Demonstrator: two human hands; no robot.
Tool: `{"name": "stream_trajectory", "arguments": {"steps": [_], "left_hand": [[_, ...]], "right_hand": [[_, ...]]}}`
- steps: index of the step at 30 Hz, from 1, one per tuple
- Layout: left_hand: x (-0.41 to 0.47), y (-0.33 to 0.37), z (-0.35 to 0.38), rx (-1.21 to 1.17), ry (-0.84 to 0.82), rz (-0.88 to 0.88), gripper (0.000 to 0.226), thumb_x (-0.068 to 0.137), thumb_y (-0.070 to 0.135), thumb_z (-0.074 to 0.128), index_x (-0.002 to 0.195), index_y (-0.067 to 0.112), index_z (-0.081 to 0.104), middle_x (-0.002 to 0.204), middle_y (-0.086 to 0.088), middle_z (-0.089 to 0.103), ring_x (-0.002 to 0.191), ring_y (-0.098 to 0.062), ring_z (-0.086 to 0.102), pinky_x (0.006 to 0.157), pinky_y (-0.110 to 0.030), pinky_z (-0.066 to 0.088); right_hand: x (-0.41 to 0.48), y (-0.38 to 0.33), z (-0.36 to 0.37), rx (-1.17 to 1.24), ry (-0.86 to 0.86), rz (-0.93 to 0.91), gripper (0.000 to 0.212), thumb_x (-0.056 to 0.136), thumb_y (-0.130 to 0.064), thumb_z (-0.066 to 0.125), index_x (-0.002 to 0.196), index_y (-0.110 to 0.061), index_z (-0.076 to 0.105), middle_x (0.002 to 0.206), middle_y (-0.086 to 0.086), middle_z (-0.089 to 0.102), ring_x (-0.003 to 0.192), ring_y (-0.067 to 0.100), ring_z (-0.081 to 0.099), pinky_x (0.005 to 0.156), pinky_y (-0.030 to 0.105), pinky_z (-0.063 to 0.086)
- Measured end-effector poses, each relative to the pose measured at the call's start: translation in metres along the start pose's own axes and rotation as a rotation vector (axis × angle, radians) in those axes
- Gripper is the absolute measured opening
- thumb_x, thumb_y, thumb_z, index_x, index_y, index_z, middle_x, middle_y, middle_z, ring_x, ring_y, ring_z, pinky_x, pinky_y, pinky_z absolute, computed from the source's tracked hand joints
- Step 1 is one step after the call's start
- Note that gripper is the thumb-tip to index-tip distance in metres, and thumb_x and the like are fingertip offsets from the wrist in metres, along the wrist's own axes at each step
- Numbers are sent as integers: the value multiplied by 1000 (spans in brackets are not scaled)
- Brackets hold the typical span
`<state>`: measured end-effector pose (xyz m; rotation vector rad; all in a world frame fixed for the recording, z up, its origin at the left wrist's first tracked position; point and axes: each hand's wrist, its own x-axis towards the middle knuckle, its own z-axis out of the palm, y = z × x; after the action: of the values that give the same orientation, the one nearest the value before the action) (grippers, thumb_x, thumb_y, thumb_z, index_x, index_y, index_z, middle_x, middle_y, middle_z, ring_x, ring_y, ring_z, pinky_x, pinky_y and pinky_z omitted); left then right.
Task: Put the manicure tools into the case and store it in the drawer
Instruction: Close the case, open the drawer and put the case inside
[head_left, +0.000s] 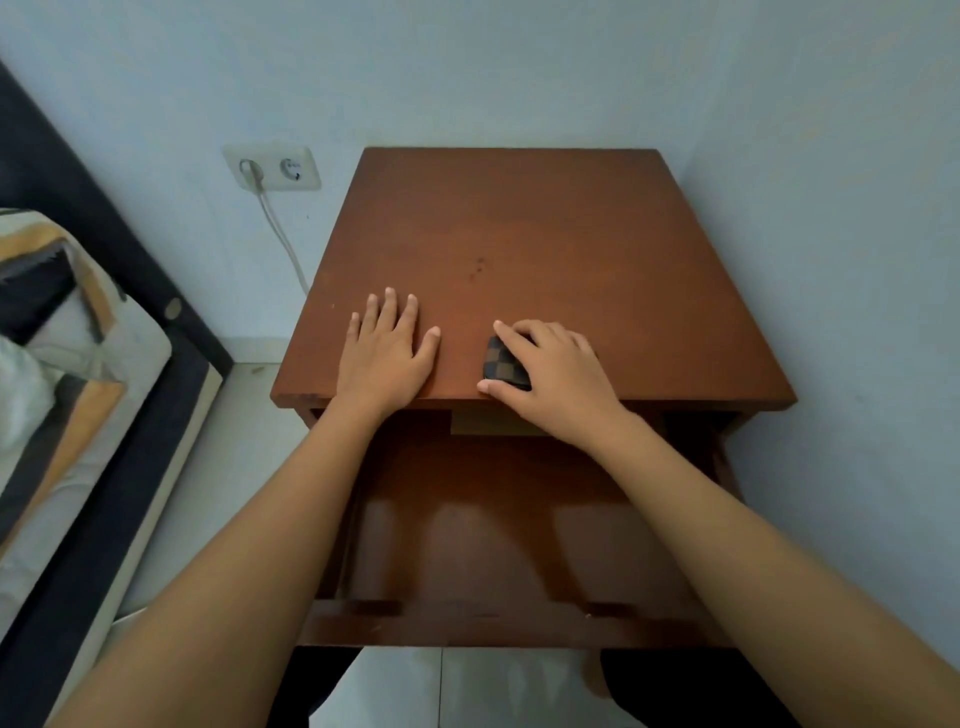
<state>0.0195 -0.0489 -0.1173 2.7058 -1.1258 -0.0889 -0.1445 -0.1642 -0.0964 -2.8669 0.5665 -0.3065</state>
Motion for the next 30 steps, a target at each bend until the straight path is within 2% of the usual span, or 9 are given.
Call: {"name": "stream_trajectory", "arguments": {"steps": [2,5,8,12,16,25,30], "left_hand": [[-2,0,0,-9,4,8,62,96,51,19,150,21,10,160,-5,2,147,-23,-3,118,-39,-1],[-5,0,-1,-15,-2,10,62,96,51,19,150,20,11,160,-5,3,147,-23,-3,118,-39,-1],[-7,1,-1,-9,4,10,62,96,51,19,150,20,11,160,-5,4,147,-23,-2,118,-39,-1],[-6,0,0,-19,3,18,62,96,51,19,150,20,11,160,-5,4,147,-23,-2,117,-39,-2],[-3,-1,3,11,14,18,63,96,53,18,150,22,10,160,-4,3,147,-23,-3,117,-40,-2],[1,1,2,37,-14,0,64,95,55,15,150,24,6,160,-3,1,147,-24,-4,117,-41,-2],[-22,3,0,-36,-14,-6,60,97,49,18,149,20,12,160,-6,5,147,-24,-1,117,-39,-2]], "right_hand": [[-22,-10,0,-11,22,-19,71,85,-60,45,141,-19,32,135,3,48,124,22,41,102,38,33],[-57,-22,8,-51,44,-167,72,82,-62,47,138,-16,39,128,5,54,118,23,49,94,38,40],[-72,-26,26,-61,-51,-236,73,80,-62,50,136,-16,42,128,6,55,118,23,50,93,39,41],[-55,-21,56,24,-370,-91,77,78,-58,58,141,-23,32,142,3,41,132,25,35,106,44,30],[-46,-5,81,86,-540,39,81,72,-49,70,139,-22,34,146,6,37,134,28,34,107,45,33],[-47,3,93,83,-586,88,82,73,-45,72,140,-23,31,150,7,29,137,28,28,109,48,32],[-62,0,72,151,-605,180,74,82,-37,64,143,-19,27,151,10,27,137,30,29,109,46,36]]}}
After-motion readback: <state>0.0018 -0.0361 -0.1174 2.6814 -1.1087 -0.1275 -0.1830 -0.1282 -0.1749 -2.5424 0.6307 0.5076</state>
